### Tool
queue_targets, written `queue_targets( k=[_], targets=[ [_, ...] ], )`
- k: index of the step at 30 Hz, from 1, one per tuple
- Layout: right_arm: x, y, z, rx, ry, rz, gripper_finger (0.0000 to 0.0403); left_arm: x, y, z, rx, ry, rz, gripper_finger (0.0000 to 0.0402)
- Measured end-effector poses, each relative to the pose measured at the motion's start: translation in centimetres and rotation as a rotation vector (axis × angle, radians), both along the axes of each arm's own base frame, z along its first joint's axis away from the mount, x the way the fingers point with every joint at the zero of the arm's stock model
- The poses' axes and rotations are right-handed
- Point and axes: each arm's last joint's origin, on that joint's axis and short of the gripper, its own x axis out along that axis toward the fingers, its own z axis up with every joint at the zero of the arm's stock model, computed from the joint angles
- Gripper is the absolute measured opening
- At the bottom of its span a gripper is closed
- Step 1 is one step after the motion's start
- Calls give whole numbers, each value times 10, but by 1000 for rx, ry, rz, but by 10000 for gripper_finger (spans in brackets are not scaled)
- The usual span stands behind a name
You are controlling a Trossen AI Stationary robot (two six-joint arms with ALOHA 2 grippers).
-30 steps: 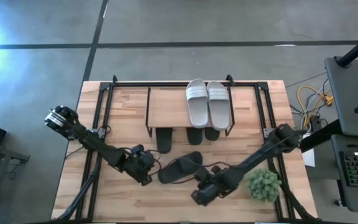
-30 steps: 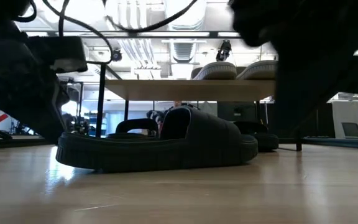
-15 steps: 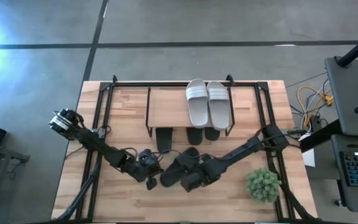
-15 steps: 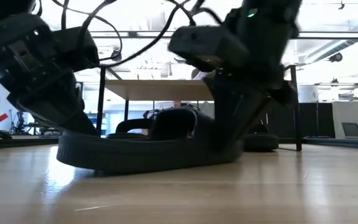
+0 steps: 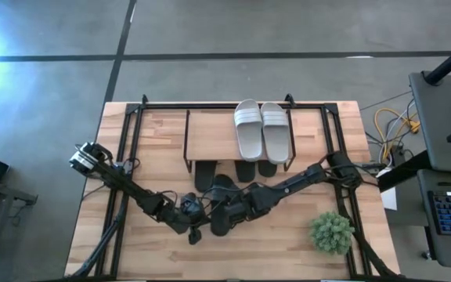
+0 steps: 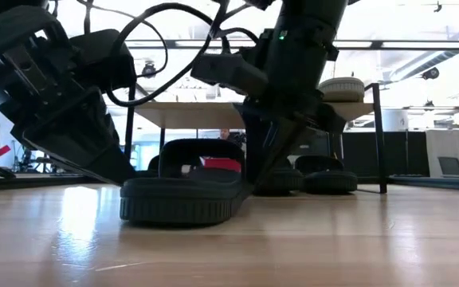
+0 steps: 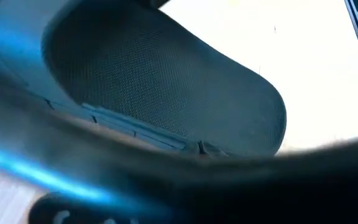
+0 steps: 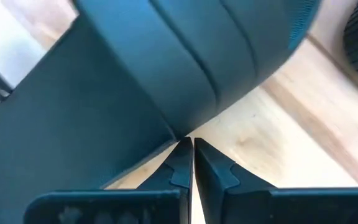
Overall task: Pick and place slides into the shelf
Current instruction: Put the black slipper under the shelf
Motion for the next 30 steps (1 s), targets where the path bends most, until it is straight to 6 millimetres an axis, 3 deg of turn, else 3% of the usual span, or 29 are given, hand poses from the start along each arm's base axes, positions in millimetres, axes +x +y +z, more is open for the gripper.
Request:
queue_targets(
  k=[6,12,15,20,26,30],
  targets=[
    [-12,1,6,17,87,-21,9,-4,3,13,5,-24,-8,0],
    [-30,31,25,173,109,20,9,-18,12,33,46,9,12,0],
    [-25,49,28,337,32,55,9,-27,19,43,92,27,44,0],
    [-7,66,18,450,-124,-15,9,-39,28,66,93,-22,55,0],
    [7,73,-1,493,-187,-120,9,-54,36,86,80,-63,45,0],
    [12,80,-1,479,-215,-158,8,-62,40,93,97,-59,32,0]
  ],
)
